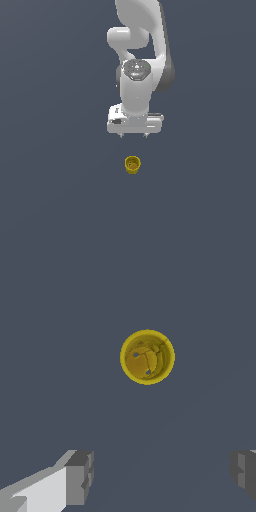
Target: Pick up the object and move it to a goal position.
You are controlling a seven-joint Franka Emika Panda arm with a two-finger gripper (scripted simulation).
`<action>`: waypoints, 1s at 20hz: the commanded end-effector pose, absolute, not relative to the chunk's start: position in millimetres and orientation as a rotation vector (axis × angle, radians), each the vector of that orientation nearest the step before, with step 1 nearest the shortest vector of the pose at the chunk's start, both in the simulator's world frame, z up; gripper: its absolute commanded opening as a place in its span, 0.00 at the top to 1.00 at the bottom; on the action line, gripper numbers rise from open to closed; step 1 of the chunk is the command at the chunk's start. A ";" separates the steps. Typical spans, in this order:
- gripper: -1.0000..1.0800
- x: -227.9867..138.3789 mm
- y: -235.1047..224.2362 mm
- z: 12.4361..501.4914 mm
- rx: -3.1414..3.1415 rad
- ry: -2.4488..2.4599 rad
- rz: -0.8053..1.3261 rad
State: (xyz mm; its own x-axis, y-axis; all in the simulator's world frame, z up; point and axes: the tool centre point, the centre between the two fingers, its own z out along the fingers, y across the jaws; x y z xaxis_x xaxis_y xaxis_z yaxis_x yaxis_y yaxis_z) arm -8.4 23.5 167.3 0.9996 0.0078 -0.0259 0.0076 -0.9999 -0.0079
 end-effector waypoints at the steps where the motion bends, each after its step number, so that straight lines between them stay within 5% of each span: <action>1: 0.04 -8.4 23.5 167.3 -3.134 -0.012 0.041; 20: 0.04 -3.4 42.5 160.7 -3.116 -0.010 0.063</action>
